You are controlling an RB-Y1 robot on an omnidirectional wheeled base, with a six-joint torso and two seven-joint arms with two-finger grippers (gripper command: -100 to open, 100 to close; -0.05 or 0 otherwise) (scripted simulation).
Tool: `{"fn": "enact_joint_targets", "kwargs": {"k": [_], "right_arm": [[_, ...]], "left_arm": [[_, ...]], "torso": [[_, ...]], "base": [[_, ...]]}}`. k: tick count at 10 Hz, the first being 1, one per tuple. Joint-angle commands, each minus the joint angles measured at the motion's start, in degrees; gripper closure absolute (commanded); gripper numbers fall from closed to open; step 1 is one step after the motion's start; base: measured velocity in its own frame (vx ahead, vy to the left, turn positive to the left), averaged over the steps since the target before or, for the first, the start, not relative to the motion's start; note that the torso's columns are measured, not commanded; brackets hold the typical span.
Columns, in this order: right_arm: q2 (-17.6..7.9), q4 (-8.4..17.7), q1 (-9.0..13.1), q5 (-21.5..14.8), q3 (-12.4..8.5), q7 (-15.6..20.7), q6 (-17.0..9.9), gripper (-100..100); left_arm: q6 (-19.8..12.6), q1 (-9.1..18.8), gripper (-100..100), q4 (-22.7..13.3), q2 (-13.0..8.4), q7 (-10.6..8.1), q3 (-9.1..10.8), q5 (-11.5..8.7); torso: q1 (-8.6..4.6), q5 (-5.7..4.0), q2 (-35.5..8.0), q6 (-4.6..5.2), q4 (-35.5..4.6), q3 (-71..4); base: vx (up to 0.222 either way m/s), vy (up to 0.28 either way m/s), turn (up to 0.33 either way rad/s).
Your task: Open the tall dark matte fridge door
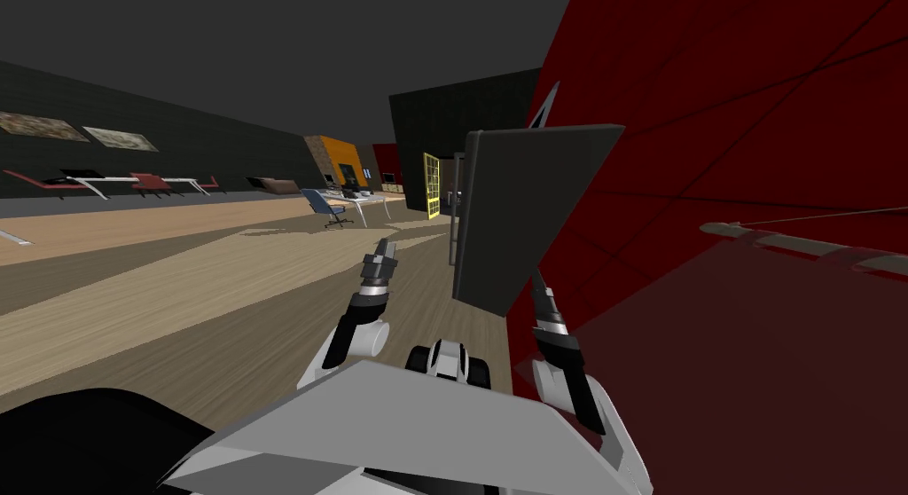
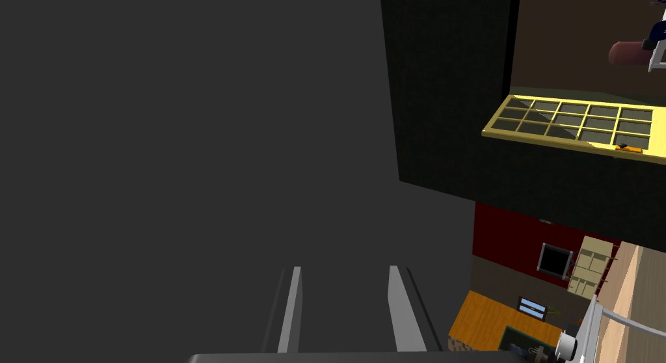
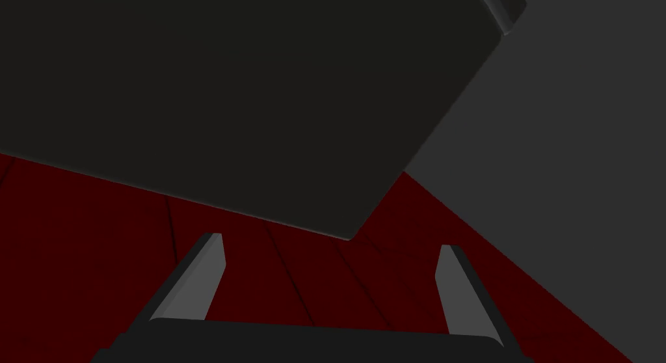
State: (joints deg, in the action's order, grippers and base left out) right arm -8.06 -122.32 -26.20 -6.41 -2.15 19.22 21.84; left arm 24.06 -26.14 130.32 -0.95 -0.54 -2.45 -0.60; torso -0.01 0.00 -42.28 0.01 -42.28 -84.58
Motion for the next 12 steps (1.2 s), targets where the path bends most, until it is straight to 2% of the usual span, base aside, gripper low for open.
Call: {"fn": "enact_joint_targets", "kwargs": {"k": [1,2,3,5,6,8,9,11,12], "right_arm": [[-0.7,1.3,0.6,-1.1,-0.7,4.5,0.2,-100],[-0.7,1.3,0.6,-1.1,-0.7,5.4,0.2,-100],[-1.3,2.5,1.1,-2.2,-1.4,7.4,0.3,-100],[-1.3,2.5,1.1,-2.2,-1.4,9.6,0.3,-100],[-1.9,3.9,1.7,-3.3,-2.2,11.8,0.5,-100],[-1.9,3.9,1.7,-3.3,-2.2,14.1,0.5,-100],[-2.4,5.3,2.4,-4.4,-2.9,16.3,0.7,-100],[-2.4,5.3,2.4,-4.4,-2.9,18.8,0.7,-100],[-2.9,6.8,3.0,-5.7,-3.7,20.8,0.9,-100]], "left_arm": [[0.0,0.0,0,0.0,0.0,0.0,0.0,0.0],[0.0,0.0,0,0.0,0.0,0.0,0.0,0.0],[0.0,0.0,0,0.0,0.0,0.0,0.0,0.0],[0.0,0.0,0,0.0,0.0,0.0,0.0,0.0],[0.0,0.0,0,0.0,0.0,0.0,0.0,0.0],[0.0,0.0,0,0.0,0.0,0.0,0.0,0.0],[0.0,0.0,0,0.0,0.0,0.0,0.0,0.0],[0.0,0.0,0,0.0,0.0,0.0,0.0,0.0],[0.0,0.0,0,0.0,0.0,0.0,0.0,0.0]], "torso": [[0.05,0.01,0.1,-0.02,0.0,0.0],[0.02,0.01,0.0,0.0,0.0,0.0],[-0.08,-0.02,-0.1,0.0,0.0,0.1],[0.03,0.01,0.0,0.0,0.0,0.0],[-0.02,0.0,-0.1,0.0,0.0,0.0],[0.05,0.02,0.0,0.0,0.0,0.0],[-0.04,-0.01,0.0,0.0,0.0,0.0],[0.05,0.02,0.0,0.0,0.0,0.0],[-0.09,-0.02,-0.1,0.0,0.0,0.0]], "base": [[0.035,0.059,0.025],[0.008,0.027,-0.007],[0.033,0.039,0.064],[0.02,0.039,0.011],[0.029,0.049,0.072],[0.024,0.042,0.014],[0.041,0.069,0.079],[0.032,0.045,0.011],[0.027,0.053,0.063]]}}
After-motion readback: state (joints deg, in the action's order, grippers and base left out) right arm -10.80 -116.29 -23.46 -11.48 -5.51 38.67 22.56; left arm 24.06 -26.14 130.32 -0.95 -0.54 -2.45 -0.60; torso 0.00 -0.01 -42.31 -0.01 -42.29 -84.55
